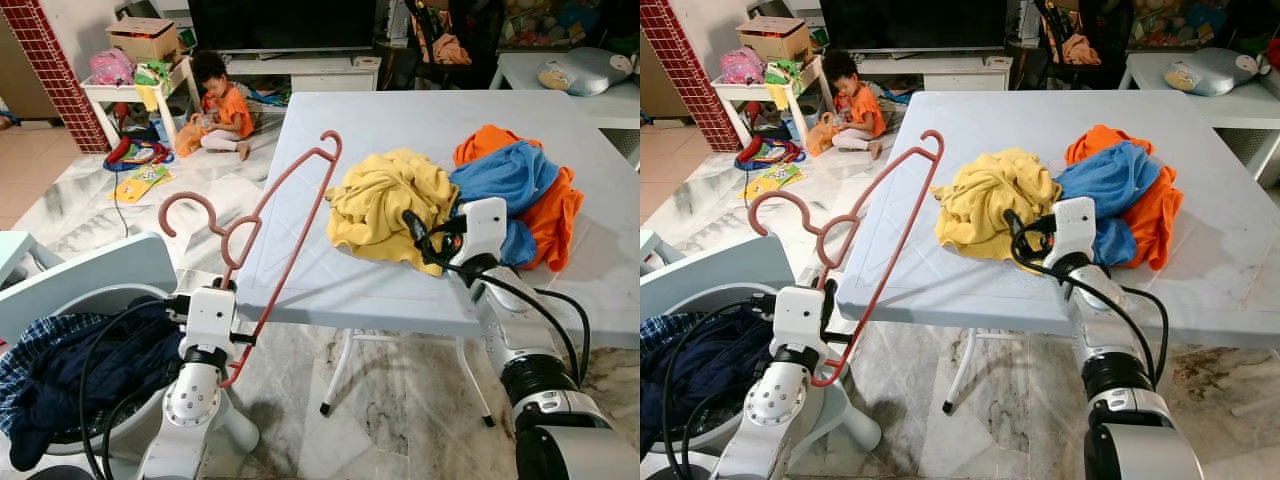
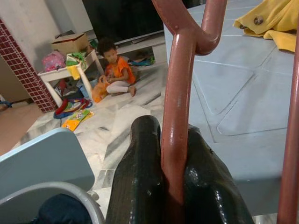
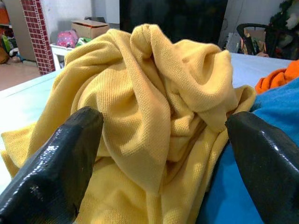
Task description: Hang hanger
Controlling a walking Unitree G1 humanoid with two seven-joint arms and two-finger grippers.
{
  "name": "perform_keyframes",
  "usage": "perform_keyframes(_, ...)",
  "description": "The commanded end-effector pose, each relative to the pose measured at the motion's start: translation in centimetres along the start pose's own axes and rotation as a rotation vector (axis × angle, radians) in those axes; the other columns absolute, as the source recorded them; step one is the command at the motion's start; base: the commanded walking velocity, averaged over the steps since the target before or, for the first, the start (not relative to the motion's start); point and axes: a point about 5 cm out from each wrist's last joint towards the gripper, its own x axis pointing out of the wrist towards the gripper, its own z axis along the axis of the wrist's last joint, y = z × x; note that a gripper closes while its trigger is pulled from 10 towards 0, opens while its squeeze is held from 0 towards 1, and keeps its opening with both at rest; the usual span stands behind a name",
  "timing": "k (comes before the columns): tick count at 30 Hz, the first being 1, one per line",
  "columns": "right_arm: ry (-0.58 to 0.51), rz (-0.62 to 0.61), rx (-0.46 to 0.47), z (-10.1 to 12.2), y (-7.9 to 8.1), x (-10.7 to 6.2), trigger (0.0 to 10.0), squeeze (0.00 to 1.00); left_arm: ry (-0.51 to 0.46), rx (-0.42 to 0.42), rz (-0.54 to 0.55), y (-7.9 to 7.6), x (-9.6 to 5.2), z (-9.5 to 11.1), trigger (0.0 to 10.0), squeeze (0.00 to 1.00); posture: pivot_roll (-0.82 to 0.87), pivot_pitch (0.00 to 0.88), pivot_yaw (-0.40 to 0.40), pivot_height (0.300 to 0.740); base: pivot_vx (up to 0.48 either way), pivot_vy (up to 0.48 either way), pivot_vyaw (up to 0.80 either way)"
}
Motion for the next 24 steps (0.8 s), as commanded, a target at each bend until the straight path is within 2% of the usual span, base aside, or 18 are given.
perform_keyframes(1, 0.015, 0.002, -0.003, -0.27, -0.07, -0.16, 10.0, 0.00, -0.016, 0.006, -0.001, 0.11, 0.26, 0.34, 10.0, 0.00, 0.00, 0.000, 0.034, 0.740, -0.262, 0.000, 0.00)
perform_keyframes(24, 0.011, 0.000, 0.005, -0.05, 0.02, 0.06, 10.0, 0.00, -0.015, 0.006, -0.005, 0.09, 0.63, 0.29, 10.0, 0.00, 0.00, 0.000, 0.035, 0.740, -0.267, 0.000, 0.00)
